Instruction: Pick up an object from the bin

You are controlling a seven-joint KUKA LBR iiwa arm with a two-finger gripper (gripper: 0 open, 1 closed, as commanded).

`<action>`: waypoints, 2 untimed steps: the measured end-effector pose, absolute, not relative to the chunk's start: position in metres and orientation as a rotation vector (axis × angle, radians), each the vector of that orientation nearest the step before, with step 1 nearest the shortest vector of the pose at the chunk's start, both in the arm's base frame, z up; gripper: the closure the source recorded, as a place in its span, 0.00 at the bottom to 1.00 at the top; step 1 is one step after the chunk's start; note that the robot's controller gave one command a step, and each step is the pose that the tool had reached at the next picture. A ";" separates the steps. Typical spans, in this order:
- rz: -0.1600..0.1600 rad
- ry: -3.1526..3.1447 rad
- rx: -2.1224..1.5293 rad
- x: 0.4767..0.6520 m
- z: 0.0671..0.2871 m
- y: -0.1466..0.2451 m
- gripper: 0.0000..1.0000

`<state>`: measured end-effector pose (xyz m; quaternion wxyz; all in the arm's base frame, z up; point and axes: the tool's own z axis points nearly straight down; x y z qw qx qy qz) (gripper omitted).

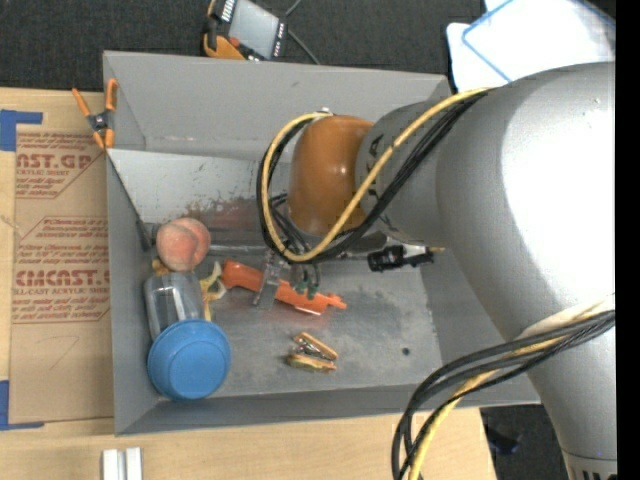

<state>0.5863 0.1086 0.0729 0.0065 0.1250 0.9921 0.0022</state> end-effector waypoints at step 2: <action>0.003 3.113 0.393 0.584 0.088 0.108 1.00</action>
Offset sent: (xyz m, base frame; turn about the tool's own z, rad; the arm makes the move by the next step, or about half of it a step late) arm 0.0001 0.0000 0.0668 -0.0001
